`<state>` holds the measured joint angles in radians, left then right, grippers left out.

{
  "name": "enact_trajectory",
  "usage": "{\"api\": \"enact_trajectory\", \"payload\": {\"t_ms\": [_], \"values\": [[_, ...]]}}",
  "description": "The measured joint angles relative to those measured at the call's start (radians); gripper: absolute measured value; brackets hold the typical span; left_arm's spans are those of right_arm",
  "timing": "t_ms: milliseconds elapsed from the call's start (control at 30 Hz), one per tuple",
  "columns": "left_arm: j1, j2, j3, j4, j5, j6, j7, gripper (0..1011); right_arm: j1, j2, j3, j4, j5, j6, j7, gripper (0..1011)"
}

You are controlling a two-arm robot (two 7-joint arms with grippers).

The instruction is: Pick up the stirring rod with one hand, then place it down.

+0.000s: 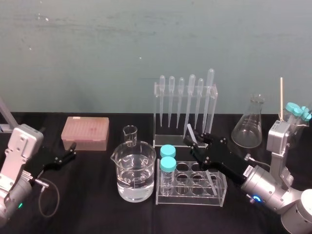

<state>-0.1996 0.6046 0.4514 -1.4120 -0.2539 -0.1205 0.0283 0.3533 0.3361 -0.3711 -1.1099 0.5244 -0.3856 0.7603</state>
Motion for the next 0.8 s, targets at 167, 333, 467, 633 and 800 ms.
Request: {"api": "enact_trajectory", "payload": {"t_ms": [167, 333, 467, 633, 800], "values": [[0.0, 0.0, 0.0, 0.0, 0.0, 0.0, 0.0, 1000, 0.0, 0.0, 0.001, 0.0, 0.0, -0.001, 0.0, 378], [0.0, 0.0, 0.0, 0.0, 0.0, 0.0, 0.0, 1000, 0.0, 0.0, 0.001, 0.0, 0.0, -0.001, 0.0, 529], [0.0, 0.0, 0.0, 0.0, 0.0, 0.0, 0.0, 1000, 0.0, 0.0, 0.001, 0.0, 0.001, -0.002, 0.0, 660], [0.0, 0.0, 0.0, 0.0, 0.0, 0.0, 0.0, 1000, -0.001, 0.0, 0.001, 0.0, 0.001, -0.002, 0.0, 833], [0.0, 0.0, 0.0, 0.0, 0.0, 0.0, 0.0, 1000, -0.001, 0.0, 0.001, 0.0, 0.001, -0.003, 0.0, 951]]}}
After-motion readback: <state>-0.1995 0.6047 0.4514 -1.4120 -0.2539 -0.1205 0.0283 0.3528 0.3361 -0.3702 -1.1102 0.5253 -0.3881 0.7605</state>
